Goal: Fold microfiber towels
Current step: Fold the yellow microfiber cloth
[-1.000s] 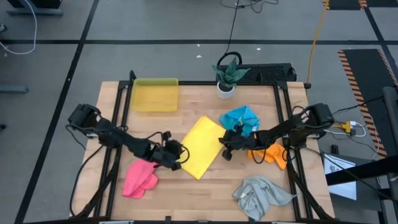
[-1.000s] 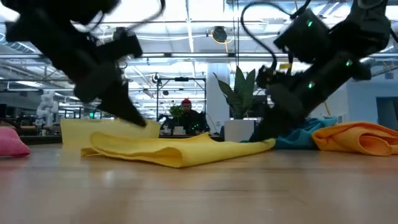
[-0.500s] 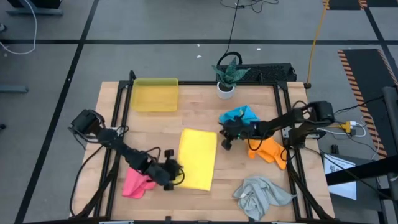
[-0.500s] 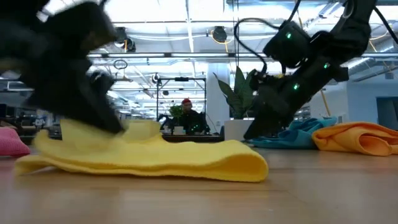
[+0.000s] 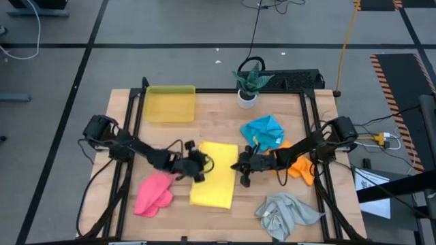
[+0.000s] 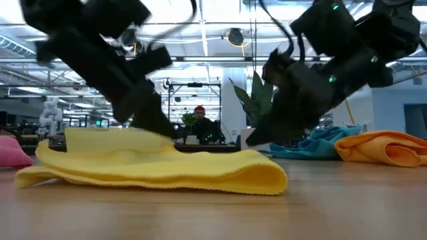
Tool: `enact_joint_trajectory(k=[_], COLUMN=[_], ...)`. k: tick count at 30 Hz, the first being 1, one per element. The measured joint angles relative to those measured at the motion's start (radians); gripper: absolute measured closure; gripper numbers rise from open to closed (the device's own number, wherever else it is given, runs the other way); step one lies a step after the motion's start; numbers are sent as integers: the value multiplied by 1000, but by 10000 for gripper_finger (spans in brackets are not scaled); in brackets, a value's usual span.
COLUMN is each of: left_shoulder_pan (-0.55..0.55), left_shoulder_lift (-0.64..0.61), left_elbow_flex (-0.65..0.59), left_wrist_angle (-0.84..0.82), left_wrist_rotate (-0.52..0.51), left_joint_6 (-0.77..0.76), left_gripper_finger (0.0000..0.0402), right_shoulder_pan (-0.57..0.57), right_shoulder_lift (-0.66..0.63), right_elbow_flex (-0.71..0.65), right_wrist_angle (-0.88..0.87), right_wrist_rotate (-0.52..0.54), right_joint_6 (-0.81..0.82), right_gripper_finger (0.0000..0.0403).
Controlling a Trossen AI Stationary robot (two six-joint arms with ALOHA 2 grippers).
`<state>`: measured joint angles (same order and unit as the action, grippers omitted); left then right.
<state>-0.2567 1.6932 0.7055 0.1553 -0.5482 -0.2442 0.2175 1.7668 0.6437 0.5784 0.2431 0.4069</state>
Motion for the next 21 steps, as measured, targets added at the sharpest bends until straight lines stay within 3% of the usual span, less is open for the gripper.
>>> enact_joint_trajectory(k=[5,12,21], left_shoulder_pan=[68,78,16], left_shoulder_lift=[0,0,-11], left_elbow_flex=[0,-52,-80], left_wrist_angle=[-152,-168,-40], left_wrist_rotate=[-56,-85,-87], left_joint_6=[-118,-218,-236], left_gripper_finger=[271,271,271], right_shoulder_pan=[-90,-177,-240], right_shoulder_lift=[12,7,-69], right_elbow_flex=[11,15,10], right_wrist_angle=[-48,-213,-202], right_wrist_rotate=[99,99,93], right_joint_6=[45,69,-200], right_gripper_finger=[403,403,403])
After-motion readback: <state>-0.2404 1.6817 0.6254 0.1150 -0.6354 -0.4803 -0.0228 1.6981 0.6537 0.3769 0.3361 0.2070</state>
